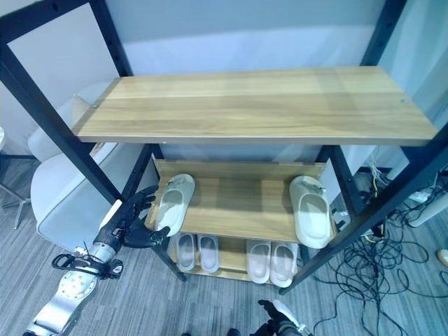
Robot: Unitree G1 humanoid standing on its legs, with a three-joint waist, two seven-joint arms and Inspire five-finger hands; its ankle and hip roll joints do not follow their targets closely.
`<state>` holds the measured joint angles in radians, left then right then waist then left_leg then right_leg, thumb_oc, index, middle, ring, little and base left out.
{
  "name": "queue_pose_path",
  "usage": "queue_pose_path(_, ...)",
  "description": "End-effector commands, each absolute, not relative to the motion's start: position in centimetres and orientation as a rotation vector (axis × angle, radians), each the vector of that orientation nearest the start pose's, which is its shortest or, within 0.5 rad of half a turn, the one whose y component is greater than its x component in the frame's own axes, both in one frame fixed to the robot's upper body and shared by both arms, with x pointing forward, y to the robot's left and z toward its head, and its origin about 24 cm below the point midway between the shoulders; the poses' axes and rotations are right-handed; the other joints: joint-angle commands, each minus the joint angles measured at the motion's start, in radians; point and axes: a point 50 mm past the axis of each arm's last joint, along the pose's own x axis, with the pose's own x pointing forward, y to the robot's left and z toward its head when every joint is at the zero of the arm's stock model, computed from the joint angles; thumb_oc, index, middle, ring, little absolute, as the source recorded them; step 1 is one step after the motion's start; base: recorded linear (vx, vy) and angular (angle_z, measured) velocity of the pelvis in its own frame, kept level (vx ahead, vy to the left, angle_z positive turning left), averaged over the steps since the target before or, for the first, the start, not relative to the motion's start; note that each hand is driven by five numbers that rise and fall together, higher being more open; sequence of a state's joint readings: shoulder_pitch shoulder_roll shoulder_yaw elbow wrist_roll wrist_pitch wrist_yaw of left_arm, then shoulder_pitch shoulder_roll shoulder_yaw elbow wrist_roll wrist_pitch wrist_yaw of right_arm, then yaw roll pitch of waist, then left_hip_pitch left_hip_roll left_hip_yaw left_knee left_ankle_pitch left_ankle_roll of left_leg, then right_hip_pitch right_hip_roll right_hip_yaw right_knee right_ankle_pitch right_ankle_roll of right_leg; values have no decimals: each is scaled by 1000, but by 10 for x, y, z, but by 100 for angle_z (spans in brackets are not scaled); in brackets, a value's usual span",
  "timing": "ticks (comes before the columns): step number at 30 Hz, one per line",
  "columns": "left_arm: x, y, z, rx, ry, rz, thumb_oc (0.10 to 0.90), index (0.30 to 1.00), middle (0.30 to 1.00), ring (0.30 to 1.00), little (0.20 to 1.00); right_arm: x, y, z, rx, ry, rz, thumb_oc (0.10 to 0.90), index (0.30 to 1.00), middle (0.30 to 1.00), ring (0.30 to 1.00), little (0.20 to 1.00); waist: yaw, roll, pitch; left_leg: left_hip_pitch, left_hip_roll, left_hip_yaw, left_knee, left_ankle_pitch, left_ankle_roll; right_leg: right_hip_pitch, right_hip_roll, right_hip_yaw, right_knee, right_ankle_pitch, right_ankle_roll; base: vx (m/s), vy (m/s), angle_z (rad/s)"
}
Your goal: Arrange the slippers neatly on the shoe rack.
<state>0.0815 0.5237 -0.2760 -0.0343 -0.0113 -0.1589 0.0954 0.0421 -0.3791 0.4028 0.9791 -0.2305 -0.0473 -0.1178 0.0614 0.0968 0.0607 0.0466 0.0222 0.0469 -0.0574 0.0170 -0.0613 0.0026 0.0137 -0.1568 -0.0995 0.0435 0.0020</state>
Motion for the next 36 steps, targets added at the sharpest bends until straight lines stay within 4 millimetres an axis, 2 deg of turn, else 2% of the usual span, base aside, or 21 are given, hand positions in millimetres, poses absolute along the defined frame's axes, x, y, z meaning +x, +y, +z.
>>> queue_pose_path(1, 260, 189, 115, 619, -463, -86, 800, 900, 900, 900, 900, 132, -238, -135, -806, 891, 215, 800, 900, 900, 900, 900, -18, -64, -65, -84, -37, -3, -30, 26, -11, -11, -60, -25, 12, -26, 136, 0, 0, 0)
queue_pose_path(4, 270, 195, 109, 789, -447, -48, 800, 900, 900, 900, 900, 132, -243, -133, -815, 885, 196, 800, 900, 900, 900, 900, -29, -61, -59, -106, -37, 1, -30, 30, -12, -39, -64, -18, 12, -18, 140, 0, 0, 0)
queue_pose_path(8, 275, 199, 102, 802, -424, 6, 800, 900, 900, 900, 900, 131, -247, -133, -823, 891, 181, 800, 900, 900, 900, 900, -35, -58, -55, -134, -37, 7, -30, 36, -12, -70, -67, -13, 14, -7, 144, -42, 5, -6)
queue_pose_path(13, 285, 200, 93, 710, -365, 86, 800, 900, 900, 900, 900, 127, -250, -135, -819, 918, 160, 800, 900, 900, 900, 900, -46, -58, -58, -189, -36, 14, -30, 53, -11, -139, -70, 5, 18, 12, 147, -22, 4, -11)
queue_pose_path(19, 290, 198, 88, 616, -331, 127, 800, 900, 900, 900, 900, 125, -247, -138, -810, 933, 155, 800, 900, 900, 900, 900, -48, -62, -68, -219, -35, 21, -30, 60, -10, -175, -68, 16, 20, 19, 145, -6, -3, -7)
queue_pose_path(27, 301, 190, 97, 547, -368, 207, 800, 900, 900, 900, 900, 130, -239, -137, -803, 901, 155, 800, 900, 900, 900, 900, -56, -65, -74, -239, -37, 19, -30, 58, -8, -200, -68, 29, 23, 21, 140, 0, -5, -9)
queue_pose_path(36, 302, 185, 105, 473, -400, 219, 800, 900, 900, 900, 900, 132, -235, -137, -803, 891, 157, 800, 900, 900, 900, 900, -58, -62, -74, -248, -36, 22, -30, 59, -7, -215, -67, 37, 25, 21, 137, 0, 0, 0)
